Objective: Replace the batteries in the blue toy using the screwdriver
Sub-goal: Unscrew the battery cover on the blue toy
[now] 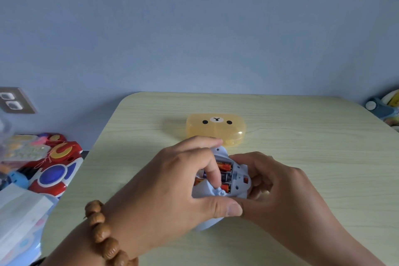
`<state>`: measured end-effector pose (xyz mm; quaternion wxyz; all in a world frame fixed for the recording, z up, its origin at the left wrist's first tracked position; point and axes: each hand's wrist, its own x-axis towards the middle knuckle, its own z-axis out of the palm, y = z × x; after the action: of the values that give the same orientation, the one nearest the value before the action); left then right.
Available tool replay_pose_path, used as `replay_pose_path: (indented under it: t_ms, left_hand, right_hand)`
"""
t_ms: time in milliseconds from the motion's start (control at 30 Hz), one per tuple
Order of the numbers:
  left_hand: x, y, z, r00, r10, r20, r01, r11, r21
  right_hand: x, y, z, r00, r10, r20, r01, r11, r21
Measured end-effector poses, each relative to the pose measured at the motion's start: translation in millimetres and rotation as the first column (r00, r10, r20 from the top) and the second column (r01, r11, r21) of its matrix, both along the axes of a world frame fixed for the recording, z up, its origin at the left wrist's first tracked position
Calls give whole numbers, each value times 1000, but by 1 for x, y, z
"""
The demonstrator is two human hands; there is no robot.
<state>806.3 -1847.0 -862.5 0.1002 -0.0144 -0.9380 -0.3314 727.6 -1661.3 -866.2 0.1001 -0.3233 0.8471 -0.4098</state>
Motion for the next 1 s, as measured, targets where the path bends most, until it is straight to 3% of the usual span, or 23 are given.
replay_pose_path:
  t_ms: [200,333,467,633,733,1000]
  left_hand:
    - [4,-7,11,988,133,-85,-110,967,229]
    - [6,-25,21,947,305,-105,-233,871,432]
    - [8,-65,21,887,456,-76,-352,773,528]
    - [21,-113,9,820,571,30,-516,717,469]
    - [24,-126,-3,801,592,92,-580,728,365]
    - [22,-133,-26,796,594,115,-601,756,260]
  right_hand:
    - [0,-1,1,999,-11,51,11,1000,6]
    - [-1,-1,2,999,-11,53,11,1000,3]
    - [-1,-4,6,996,-16,83,16,1000,2]
    - [-2,-6,6,995,-17,94,14,999,37]
    - [-2,-7,5,997,-24,72,21,999,41]
    - [0,-7,8,996,6,89,-9,999,35]
